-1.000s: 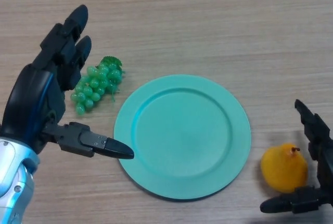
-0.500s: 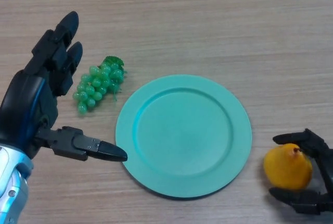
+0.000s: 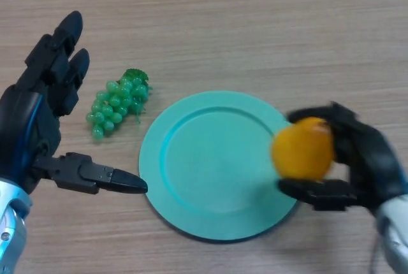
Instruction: Pick up the yellow pear and place it on the plate
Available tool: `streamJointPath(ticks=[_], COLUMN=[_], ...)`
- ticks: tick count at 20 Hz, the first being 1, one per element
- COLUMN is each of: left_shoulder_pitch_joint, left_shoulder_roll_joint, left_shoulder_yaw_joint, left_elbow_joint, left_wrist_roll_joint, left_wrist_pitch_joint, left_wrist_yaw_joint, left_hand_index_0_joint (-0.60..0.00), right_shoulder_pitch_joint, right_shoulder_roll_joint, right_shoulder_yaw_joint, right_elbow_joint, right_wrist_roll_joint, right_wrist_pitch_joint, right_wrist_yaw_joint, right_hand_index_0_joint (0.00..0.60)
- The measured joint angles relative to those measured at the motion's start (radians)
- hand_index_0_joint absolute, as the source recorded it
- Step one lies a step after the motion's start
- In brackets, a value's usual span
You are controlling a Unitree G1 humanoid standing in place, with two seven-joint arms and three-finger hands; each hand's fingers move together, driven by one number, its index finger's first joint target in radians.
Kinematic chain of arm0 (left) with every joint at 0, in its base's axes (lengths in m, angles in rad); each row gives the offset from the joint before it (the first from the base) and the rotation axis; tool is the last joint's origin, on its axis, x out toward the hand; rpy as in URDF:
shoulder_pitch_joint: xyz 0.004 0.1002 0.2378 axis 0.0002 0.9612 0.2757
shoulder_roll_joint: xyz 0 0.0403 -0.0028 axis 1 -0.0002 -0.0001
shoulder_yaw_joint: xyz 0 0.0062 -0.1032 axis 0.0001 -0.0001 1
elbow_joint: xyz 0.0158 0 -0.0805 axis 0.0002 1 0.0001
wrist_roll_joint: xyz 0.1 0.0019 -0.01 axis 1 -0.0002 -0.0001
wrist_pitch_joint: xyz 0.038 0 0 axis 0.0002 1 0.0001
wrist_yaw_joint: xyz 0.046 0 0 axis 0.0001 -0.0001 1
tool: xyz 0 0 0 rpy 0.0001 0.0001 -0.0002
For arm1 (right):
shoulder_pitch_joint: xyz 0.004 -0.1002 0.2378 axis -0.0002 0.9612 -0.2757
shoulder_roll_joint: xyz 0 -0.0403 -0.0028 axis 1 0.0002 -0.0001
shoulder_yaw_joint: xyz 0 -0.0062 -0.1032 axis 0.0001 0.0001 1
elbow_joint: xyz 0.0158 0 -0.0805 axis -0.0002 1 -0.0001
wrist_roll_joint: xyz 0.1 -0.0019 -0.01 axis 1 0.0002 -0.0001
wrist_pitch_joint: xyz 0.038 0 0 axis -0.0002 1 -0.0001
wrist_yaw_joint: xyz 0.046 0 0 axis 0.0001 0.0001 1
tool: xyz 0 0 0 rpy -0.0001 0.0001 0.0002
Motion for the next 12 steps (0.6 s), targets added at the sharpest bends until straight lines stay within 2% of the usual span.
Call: streamJointPath(ticks=[2, 6, 7, 9, 10, 11, 12], left_shoulder_pitch_joint=[0.000, 0.009, 0.017, 0.032, 0.034, 0.036, 0.036], left_shoulder_roll_joint=[0.000, 0.000, 0.000, -0.001, -0.001, -0.001, -0.001], left_shoulder_yaw_joint=[0.002, 0.010, 0.010, 0.019, 0.020, 0.020, 0.020], left_elbow_joint=[-0.001, -0.009, -0.010, -0.011, -0.017, -0.028, -0.029], left_wrist_roll_joint=[-0.006, -0.040, -0.040, -0.039, -0.039, -0.039, -0.039], left_wrist_pitch_joint=[0.000, -0.001, -0.001, -0.001, -0.001, -0.001, -0.002], left_wrist_yaw_joint=[0.000, 0.001, 0.001, 0.001, 0.001, 0.001, 0.001], left_hand_index_0_joint=[0.000, 0.000, 0.000, 0.000, 0.000, 0.000, 0.000], right_shoulder_pitch_joint=[-0.074, -0.198, -0.218, -0.222, -0.224, -0.224, -0.224], right_shoulder_roll_joint=[0.005, 0.005, 0.006, 0.004, 0.004, 0.004, 0.004], right_shoulder_yaw_joint=[0.088, 0.257, 0.279, 0.293, 0.294, 0.294, 0.293], right_elbow_joint=[0.121, 0.407, 0.478, 0.515, 0.515, 0.514, 0.507], right_wrist_roll_joint=[0.004, 0.006, -0.033, -0.002, 0.019, 0.023, 0.023], right_wrist_pitch_joint=[-0.065, -0.256, -0.264, -0.222, -0.194, -0.179, -0.172], right_wrist_yaw_joint=[-0.023, -0.152, -0.212, -0.249, -0.247, -0.244, -0.234], right_hand_index_0_joint=[0.600, 0.600, 0.600, 0.600, 0.500, 0.350, 0.250])
